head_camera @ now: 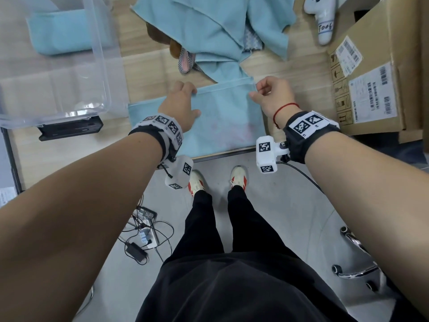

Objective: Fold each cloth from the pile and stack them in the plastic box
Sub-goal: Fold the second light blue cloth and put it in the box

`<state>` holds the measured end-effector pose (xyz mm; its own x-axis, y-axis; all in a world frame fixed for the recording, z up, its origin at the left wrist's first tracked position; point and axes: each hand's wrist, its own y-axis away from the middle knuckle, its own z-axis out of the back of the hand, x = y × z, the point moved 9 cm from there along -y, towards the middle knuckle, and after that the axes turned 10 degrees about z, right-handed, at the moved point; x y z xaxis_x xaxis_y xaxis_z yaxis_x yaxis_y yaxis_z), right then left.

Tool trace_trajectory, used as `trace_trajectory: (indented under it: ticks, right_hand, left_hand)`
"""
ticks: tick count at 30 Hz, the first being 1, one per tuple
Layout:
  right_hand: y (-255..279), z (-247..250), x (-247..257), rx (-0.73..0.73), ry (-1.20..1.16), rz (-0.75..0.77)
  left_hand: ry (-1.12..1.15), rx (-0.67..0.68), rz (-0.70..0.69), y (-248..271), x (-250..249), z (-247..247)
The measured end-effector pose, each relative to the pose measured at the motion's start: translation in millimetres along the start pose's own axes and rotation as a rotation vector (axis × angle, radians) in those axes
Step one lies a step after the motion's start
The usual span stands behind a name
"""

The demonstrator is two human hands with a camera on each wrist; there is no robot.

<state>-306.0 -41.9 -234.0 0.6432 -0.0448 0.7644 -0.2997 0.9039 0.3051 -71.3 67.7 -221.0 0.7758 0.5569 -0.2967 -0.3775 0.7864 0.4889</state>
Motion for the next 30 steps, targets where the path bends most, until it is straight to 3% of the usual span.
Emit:
trace_trajectory:
  ticks: [7, 17, 23, 25, 28, 30]
  right_hand:
    - [-4.8, -10.6, 6.4, 0.056, -0.092, 0.043]
    - [-20.5, -15.1, -3.7, 0.051, 0.216, -0.069]
    - [-8.4, -8.2, -1.6, 0.045, 0.223, -0.071]
    - [-2.1, -13.3, -0.2, 0.123, 0.294, -0.064]
    - [9.3, -19.6, 4.4, 0.242, 0.414, -0.057]
    - [14.8, -19.9, 5.3, 0.243, 0.312, -0.048]
  left_hand:
    - [-0.010, -0.049, 0.056, -19.5, 11.5, 8.3]
    - [-0.082, -0.039, 0.159, -35.9, 30.2, 11.5]
    - [0.046, -0.226, 0.108, -23.3, 23.3, 31.4]
    - [0.098, -0.169, 0.026, -18.3, 9.7, 27.1]
    - [0.083, 0.080, -0.097, -4.8, -13.4, -3.9]
    - [-0.002, 0.183, -0.131, 7.4, -20.2, -25.8]
